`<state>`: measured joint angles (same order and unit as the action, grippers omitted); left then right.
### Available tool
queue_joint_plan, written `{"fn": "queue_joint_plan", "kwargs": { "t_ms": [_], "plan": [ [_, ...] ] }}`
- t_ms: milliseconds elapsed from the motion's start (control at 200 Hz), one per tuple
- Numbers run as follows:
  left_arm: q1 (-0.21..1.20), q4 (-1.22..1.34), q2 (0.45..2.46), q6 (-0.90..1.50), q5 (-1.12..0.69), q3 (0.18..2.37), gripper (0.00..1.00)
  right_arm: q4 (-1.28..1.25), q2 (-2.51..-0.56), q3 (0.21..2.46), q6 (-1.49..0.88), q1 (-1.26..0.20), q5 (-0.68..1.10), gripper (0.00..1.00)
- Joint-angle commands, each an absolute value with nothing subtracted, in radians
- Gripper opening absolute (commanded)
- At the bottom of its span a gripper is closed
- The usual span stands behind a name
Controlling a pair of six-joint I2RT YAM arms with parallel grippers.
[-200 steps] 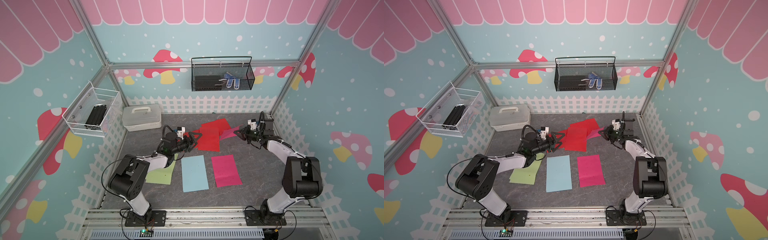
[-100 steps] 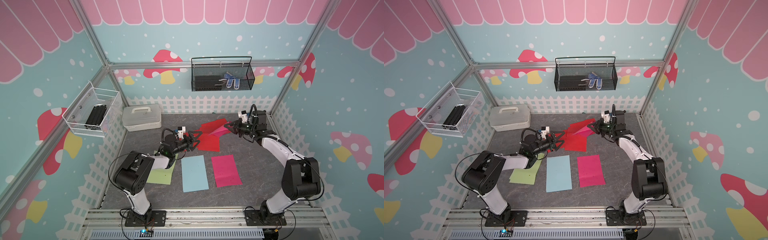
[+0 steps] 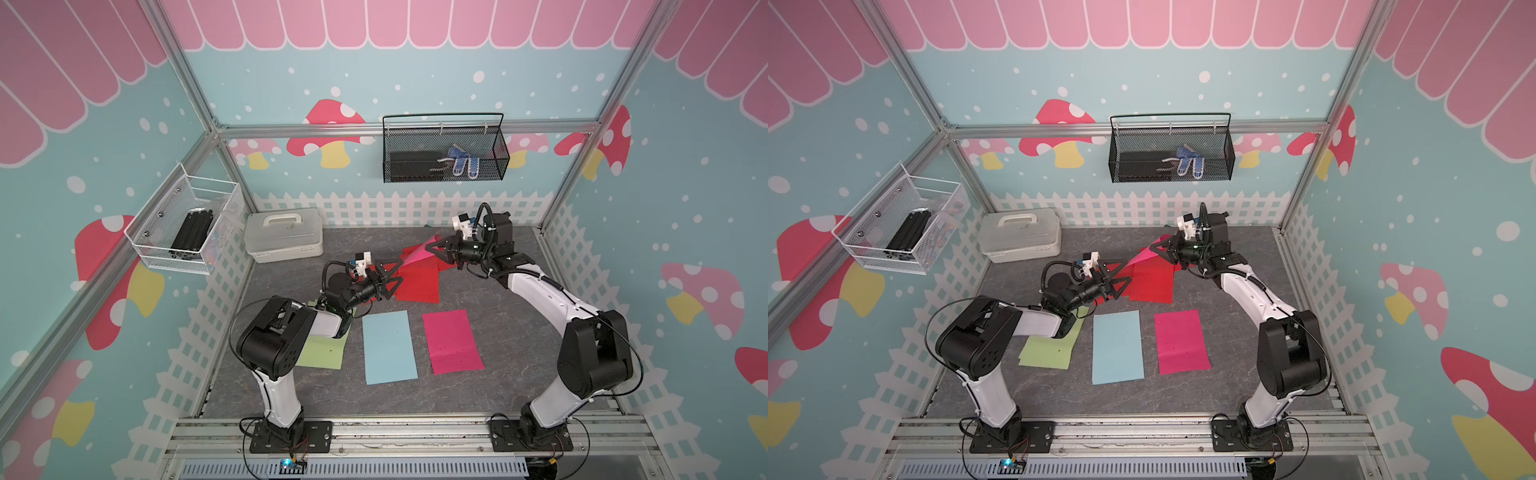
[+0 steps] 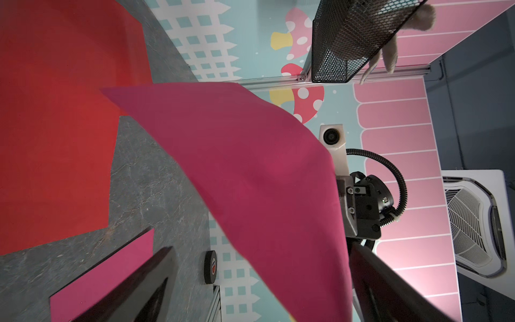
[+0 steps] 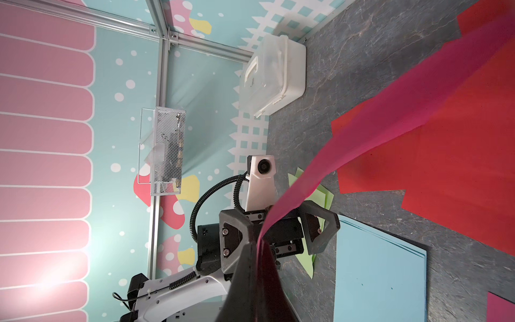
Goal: Sort the scattered colored papers by color
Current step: Pick up the colored paper from the center of the board.
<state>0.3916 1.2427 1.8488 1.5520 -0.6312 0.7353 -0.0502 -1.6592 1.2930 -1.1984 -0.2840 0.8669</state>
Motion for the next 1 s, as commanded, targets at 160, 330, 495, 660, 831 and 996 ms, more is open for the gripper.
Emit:
{"fn": "queue_joint_plan", "kwargs": {
  "t_ms": [160, 330, 495, 660, 831, 996],
  "plan": [
    [0.379, 1.346, 1.876, 1.608, -0.620, 0.745, 0.99, -0.087, -1.670, 1.274, -1.233, -0.311, 0.894, 0.00],
    [0.374, 1.338, 1.887, 1.603, -0.626, 0.754, 0.99, -0.078, -1.660, 1.262, -1.226, -0.317, 0.916, 0.00],
    [0.373, 1.357, 1.913, 1.611, -0.624, 0.765, 0.99, -0.034, -1.644, 1.240, -1.191, -0.326, 0.930, 0.00],
    [0.372, 1.362, 1.932, 1.617, -0.628, 0.781, 0.99, 0.024, -1.619, 1.205, -1.141, -0.337, 0.972, 0.00],
    [0.369, 1.367, 1.940, 1.620, -0.630, 0.790, 0.99, 0.088, -1.589, 1.169, -1.091, -0.338, 0.973, 0.00],
    [0.366, 1.365, 1.931, 1.619, -0.630, 0.784, 0.99, 0.145, -1.570, 1.152, -1.048, -0.337, 0.947, 0.00]
  ]
}}
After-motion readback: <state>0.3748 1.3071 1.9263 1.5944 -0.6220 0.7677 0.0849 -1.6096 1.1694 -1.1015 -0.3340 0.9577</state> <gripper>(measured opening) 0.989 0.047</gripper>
